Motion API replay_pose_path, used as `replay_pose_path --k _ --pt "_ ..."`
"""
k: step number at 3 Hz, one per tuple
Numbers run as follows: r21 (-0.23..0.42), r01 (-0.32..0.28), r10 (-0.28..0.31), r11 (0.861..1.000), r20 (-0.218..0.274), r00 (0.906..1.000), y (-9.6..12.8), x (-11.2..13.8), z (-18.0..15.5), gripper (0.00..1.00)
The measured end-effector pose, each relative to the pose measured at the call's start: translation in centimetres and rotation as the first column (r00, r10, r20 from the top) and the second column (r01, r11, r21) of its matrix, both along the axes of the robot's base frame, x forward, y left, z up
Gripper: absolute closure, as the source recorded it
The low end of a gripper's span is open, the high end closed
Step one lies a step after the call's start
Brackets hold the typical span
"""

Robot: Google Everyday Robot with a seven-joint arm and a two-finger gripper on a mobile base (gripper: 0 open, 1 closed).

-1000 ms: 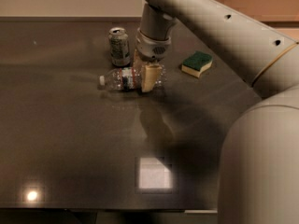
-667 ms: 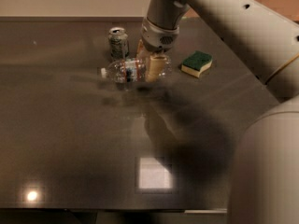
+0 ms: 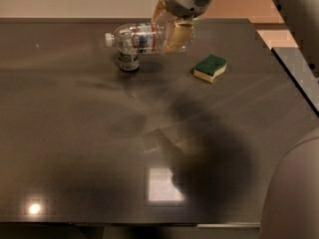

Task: Pick water bottle

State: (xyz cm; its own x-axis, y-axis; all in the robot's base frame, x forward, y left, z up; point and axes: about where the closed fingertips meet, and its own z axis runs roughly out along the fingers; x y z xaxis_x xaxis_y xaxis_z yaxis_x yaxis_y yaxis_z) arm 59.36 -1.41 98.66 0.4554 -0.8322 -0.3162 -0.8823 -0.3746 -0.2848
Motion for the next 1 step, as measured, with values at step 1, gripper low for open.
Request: replay_pose_path --k 1 --pt "0.016 0.007 -0.007 1.000 0.020 0.9998 0.54 0.70 0.02 1.00"
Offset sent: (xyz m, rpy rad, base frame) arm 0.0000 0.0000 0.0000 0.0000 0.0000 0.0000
